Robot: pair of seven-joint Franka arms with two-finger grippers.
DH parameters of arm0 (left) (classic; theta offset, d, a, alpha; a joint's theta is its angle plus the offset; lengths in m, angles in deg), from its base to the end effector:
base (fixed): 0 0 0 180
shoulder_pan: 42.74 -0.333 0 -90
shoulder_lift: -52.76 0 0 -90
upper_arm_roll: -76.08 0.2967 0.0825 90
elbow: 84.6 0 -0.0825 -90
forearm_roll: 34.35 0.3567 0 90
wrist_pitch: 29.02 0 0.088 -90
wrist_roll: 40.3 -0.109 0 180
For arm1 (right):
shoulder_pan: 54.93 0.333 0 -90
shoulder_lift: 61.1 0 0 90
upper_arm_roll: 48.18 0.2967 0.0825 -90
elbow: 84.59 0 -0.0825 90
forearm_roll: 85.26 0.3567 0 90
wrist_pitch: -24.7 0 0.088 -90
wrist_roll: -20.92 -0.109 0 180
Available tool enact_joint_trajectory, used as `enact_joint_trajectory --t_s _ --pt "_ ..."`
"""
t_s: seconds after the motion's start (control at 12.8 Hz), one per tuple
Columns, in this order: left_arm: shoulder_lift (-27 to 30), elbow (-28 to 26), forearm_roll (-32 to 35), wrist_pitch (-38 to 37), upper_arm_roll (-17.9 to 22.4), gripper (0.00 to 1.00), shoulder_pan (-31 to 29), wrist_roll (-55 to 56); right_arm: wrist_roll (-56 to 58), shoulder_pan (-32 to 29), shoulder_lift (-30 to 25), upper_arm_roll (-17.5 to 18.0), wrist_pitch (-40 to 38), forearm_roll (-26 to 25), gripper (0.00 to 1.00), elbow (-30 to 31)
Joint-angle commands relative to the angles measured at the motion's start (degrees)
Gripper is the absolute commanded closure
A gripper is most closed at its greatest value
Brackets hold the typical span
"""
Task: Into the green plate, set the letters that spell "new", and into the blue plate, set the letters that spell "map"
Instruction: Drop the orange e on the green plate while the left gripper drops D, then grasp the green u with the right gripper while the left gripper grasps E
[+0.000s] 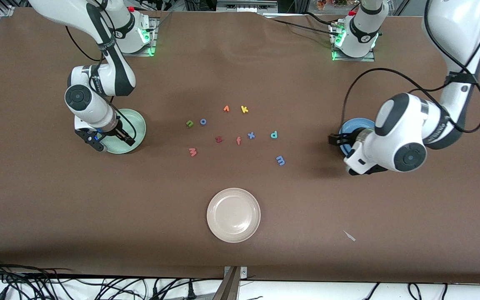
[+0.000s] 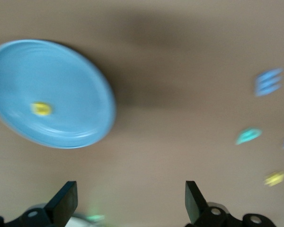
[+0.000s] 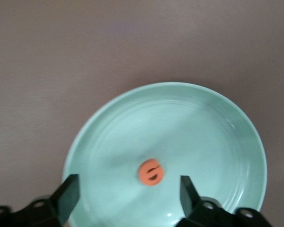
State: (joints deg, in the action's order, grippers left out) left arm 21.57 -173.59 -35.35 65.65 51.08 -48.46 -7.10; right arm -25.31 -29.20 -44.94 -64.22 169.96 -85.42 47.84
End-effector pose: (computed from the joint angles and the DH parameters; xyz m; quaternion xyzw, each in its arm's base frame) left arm 0.5829 -0.1709 0.3262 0.9649 0.1259 -0.2293 0.0227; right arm 0.4942 0.0813 0.2252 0.9503 -0.3079 -0.0024 0.0459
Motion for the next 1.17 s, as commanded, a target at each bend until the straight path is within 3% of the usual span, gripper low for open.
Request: enact_joint_trajectory --t_s 0.0,0.31,0.55,0.78,1.09 --pt "-4.1 1.2 -1.4 12.0 0.4 0.0 3.6 12.4 -0.5 0.3 -0.9 4.1 -4.5 1.0 0.0 -4.2" --pt "-9.5 1.1 0.5 26.6 1.3 0.0 10.8 19.9 -2.1 0.7 0.5 11.3 -4.0 1.0 0.0 -6.4" --pt "-13.0 1.2 5.3 29.1 3.8 0.01 15.5 24.6 -12.5 2.2 2.1 15.1 -4.2 1.2 0.0 -7.0" --pt "-15.6 1.2 5.5 32.3 4.3 0.06 15.9 27.1 -21.1 5.6 3.4 17.0 -3.3 1.2 0.08 -5.7" --pt "-17.1 1.2 5.5 33.5 4.4 0.17 17.0 28.2 -27.3 8.7 6.9 17.4 4.2 1.1 0.14 -3.8"
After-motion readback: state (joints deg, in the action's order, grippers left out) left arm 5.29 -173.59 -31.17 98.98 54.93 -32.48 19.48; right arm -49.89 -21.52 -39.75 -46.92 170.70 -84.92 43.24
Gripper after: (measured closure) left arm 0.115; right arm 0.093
